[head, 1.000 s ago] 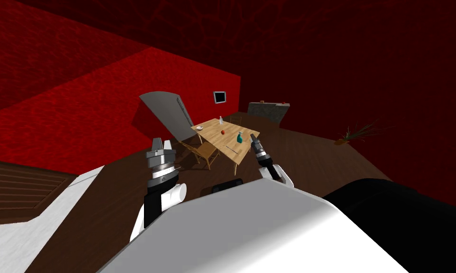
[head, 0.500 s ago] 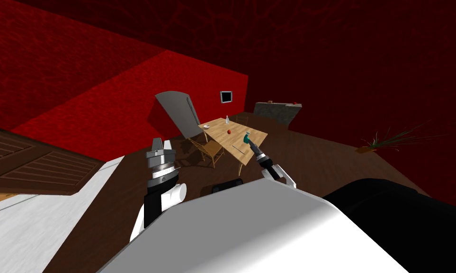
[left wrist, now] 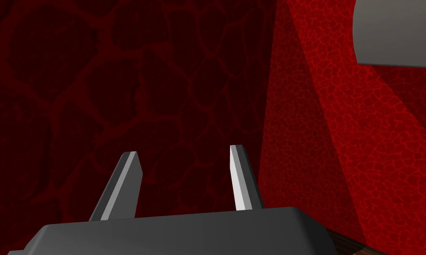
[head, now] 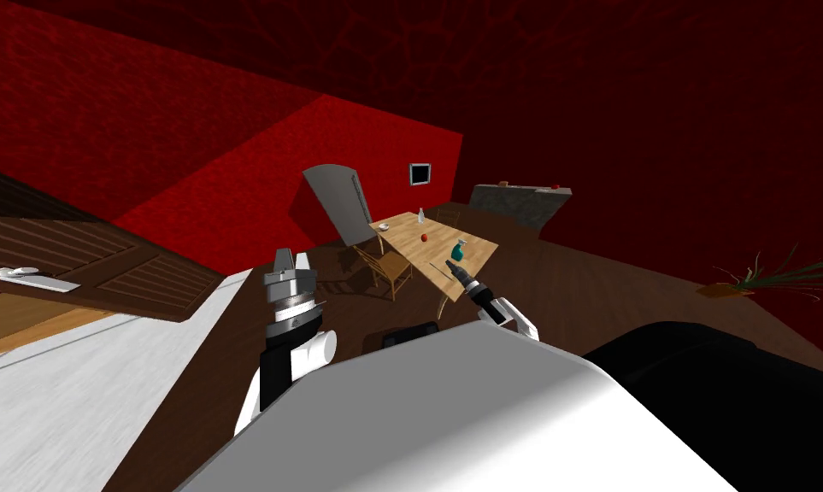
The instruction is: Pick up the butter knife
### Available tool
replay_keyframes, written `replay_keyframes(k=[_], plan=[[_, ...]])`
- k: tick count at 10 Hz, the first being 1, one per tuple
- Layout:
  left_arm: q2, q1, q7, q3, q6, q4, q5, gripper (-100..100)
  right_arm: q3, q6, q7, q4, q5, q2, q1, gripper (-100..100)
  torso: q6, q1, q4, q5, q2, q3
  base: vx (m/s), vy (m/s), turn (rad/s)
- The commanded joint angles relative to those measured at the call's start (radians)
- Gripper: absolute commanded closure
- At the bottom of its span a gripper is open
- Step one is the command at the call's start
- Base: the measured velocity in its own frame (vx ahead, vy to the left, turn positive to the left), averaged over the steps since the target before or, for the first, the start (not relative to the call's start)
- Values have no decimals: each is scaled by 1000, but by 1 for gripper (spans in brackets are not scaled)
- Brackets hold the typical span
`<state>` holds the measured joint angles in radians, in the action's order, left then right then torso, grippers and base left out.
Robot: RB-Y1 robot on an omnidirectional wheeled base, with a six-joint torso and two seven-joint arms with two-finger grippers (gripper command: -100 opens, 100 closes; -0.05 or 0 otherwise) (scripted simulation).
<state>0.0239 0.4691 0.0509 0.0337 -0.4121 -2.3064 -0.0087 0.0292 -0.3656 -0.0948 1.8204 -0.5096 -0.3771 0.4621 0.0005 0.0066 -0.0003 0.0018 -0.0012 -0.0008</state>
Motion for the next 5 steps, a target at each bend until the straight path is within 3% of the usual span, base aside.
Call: replay_keyframes(k=[1,2,3,5], plan=[[0,0,0,0,0,0,0,0,3,1,-7,-43,-50,-39,6,-100,0,0,0,0,0,0,24,93,152],[0,0,0,0,0,0,0,0,3,2,-10,-67,-78,-68,7,-100,-1,0,0,0,1,0,38,103,246],[0,0,0,0,0,0,0,0,3,2,-10,-83,-88,-68,7,-100,-1,0,0,0,0,0,39,66,99],[0,0,0,0,0,0,0,0,0,5,-16,-149,-155,-125,12,-100,-1,-2,0,-1,0,0,55,75,247]])
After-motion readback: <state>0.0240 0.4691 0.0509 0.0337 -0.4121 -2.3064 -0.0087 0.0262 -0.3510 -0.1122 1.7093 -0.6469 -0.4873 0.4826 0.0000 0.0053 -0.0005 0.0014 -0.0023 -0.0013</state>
